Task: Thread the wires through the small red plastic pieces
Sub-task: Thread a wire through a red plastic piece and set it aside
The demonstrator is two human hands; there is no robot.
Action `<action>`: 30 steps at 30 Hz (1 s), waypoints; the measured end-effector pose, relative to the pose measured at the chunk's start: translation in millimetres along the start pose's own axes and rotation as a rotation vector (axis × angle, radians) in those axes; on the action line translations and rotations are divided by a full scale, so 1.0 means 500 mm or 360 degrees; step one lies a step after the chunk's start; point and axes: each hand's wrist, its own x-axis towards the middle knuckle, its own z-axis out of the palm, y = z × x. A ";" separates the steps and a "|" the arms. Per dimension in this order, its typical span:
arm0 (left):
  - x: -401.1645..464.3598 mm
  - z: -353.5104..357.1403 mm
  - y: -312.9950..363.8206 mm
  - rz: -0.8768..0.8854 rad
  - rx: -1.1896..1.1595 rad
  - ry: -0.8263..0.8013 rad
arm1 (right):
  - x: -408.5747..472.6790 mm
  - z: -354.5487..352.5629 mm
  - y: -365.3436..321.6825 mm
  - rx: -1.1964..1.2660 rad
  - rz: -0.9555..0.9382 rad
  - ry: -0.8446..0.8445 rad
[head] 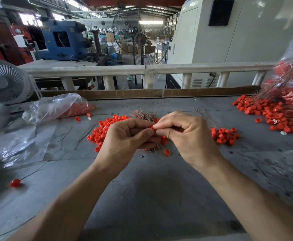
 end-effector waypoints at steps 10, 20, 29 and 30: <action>0.004 -0.007 -0.009 -0.0061 -0.0047 0.0066 | -0.002 0.022 -0.004 -0.0458 -0.0275 0.0079; 0.007 -0.010 -0.012 -0.0392 -0.0381 0.0034 | -0.011 0.045 -0.015 -0.0882 -0.0313 0.0127; 0.008 -0.013 -0.002 -0.0476 -0.0489 -0.0024 | -0.007 0.037 -0.009 -0.0889 -0.0356 0.0189; 0.008 -0.014 -0.001 -0.0477 -0.0482 -0.0027 | -0.006 0.035 -0.008 -0.0880 -0.0356 0.0193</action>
